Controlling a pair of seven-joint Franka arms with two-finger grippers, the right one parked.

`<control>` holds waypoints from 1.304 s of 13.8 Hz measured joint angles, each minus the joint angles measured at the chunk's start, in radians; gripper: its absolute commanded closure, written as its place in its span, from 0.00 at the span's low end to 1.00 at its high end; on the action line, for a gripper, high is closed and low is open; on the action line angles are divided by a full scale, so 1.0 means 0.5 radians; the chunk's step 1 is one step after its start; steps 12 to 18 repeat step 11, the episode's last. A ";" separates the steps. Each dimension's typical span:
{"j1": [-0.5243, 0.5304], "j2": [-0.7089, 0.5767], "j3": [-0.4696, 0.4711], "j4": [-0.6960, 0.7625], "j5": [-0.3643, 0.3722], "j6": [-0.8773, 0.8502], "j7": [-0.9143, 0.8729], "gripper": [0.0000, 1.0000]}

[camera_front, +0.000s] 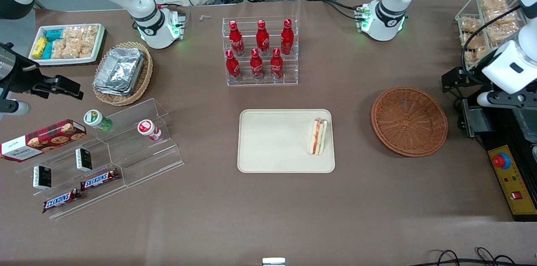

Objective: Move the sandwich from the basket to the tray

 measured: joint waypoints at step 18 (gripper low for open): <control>-0.077 -0.037 -0.017 0.052 0.001 -0.033 -0.131 0.00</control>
